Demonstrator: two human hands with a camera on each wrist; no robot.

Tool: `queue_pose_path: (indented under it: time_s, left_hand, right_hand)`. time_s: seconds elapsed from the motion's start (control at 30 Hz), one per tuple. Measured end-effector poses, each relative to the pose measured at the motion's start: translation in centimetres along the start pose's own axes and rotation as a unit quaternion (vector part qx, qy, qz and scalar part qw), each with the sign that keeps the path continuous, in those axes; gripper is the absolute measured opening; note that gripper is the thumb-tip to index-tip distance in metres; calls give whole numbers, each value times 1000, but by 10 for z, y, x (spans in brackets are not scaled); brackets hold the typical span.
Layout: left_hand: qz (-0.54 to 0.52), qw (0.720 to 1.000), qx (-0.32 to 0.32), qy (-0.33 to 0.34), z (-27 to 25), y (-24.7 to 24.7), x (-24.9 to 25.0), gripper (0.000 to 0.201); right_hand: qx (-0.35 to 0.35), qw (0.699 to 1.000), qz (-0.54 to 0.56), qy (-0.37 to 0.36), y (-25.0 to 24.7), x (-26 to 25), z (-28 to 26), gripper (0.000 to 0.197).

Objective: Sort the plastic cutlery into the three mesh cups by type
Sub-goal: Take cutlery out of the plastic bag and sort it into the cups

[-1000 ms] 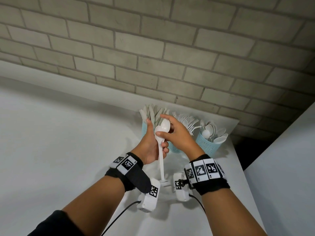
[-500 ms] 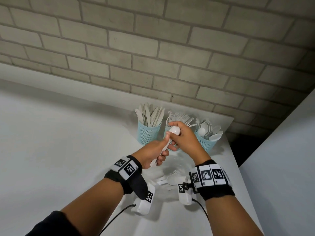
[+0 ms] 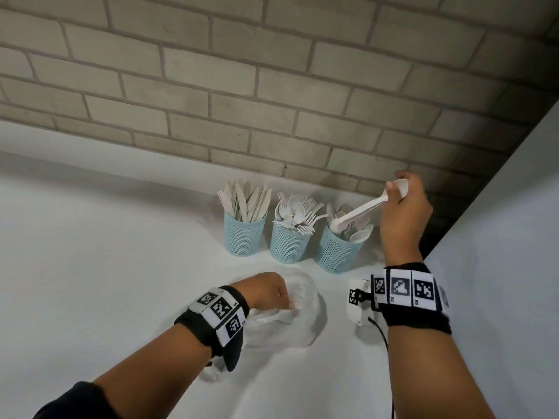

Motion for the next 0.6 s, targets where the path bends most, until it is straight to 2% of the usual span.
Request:
queue_pose_path:
  time_s: [0.1,0.2,0.3,0.43,0.53,0.6]
  left_hand:
    - [90,996,-21,-13,-4,6,0,50]
    - [135,991,-23,-3,-6,9,-3,59]
    - [156,987,-30,-16,-9,12,-9,63]
    - [150,989,-18,-12,-10,14,-14,64]
    - [142,990,-11,-10,-9,14,-17,61]
    - [139,990,-8,-12,-9,14,-19,59]
  right_hand:
    - [17,999,-37,-25,3,5,-3,27]
    - [11,995,-83,-45,14,12,-6,29]
    - [-28,987,-148,-54,31,20,-9,27]
    - [-107,959,-243,-101,56,30,-26,25]
    - [-170,935,-295,-95,69,39,-35,29]
    - [-184,934,-293,-89,70,36,-35,27]
Point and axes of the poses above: each hand's wrist, its own z-axis towards the middle knuckle, its own y-axis out of the palm, x = y × z, the point moved 5 cm from there along z, towards the middle knuckle, and after that the axes turned 13 degrees about -z, right-handed, at the moved point
